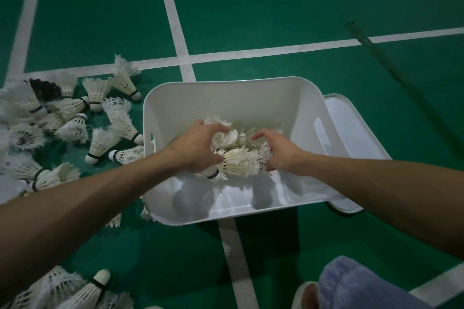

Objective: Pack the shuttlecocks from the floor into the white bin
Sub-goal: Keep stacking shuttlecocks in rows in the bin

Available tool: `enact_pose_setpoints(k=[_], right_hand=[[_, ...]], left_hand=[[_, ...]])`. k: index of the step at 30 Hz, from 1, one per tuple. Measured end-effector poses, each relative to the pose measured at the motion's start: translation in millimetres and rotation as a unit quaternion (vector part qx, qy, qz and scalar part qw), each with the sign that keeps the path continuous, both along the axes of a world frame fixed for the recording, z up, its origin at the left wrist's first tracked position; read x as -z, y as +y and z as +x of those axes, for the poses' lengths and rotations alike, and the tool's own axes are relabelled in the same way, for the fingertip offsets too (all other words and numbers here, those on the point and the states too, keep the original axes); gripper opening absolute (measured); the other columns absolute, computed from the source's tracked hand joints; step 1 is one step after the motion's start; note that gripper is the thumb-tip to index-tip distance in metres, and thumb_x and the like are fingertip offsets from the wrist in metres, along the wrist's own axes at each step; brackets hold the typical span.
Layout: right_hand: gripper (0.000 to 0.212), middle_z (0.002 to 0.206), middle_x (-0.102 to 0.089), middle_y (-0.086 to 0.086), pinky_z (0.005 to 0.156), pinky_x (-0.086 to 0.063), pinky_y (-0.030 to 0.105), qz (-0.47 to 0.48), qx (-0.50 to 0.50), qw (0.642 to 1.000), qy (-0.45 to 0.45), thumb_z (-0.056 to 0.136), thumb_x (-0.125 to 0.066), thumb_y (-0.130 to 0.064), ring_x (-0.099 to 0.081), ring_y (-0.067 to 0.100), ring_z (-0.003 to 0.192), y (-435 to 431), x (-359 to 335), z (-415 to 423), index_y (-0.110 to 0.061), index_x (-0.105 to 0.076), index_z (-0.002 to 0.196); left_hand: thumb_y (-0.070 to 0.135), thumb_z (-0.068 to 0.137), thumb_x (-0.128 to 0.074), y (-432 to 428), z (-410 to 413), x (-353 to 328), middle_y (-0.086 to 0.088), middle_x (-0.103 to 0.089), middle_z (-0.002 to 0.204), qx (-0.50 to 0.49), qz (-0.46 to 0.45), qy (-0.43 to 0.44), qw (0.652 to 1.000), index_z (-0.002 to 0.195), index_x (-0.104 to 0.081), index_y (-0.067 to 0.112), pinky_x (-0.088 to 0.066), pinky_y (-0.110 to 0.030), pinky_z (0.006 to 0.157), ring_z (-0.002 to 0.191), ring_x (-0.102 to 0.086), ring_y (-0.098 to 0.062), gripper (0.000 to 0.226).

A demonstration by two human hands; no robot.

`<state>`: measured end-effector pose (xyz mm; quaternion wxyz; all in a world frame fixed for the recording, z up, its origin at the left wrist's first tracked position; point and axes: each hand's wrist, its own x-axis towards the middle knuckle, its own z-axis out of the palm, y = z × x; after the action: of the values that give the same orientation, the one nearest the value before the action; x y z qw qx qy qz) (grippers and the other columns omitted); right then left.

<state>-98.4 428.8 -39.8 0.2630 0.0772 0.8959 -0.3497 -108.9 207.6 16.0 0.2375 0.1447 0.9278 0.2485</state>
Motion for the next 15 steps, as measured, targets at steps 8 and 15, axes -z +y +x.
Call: enact_pose_setpoints(k=[8,15], right_hand=[[0.064,0.136,-0.046,0.002,0.086,-0.044,0.028,-0.047,-0.032,0.998,0.004,0.068,-0.082,-0.002,-0.052,0.018,0.109,3.3,-3.2,3.2,-0.025,-0.053,0.121],[0.042,0.126,-0.059,0.005,0.091,-0.039,0.024,0.067,-0.03,0.994,0.085,0.074,-0.081,-0.012,-0.053,0.022,0.116,-15.9,13.6,-0.8,-0.018,-0.064,0.113]], left_hand=[[0.03,0.081,-0.072,-1.5,0.6,3.3,0.001,-0.037,0.112,0.004,0.005,0.003,1.0,0.136,-0.042,0.037,-0.04,-0.026,0.087,0.08,-0.048,-0.014,0.063],[0.028,0.081,-0.072,-4.3,1.2,2.6,-0.003,-0.041,0.121,-0.002,0.012,-0.002,1.0,0.135,-0.043,0.037,-0.04,-0.023,0.081,0.078,-0.052,-0.013,0.062]])
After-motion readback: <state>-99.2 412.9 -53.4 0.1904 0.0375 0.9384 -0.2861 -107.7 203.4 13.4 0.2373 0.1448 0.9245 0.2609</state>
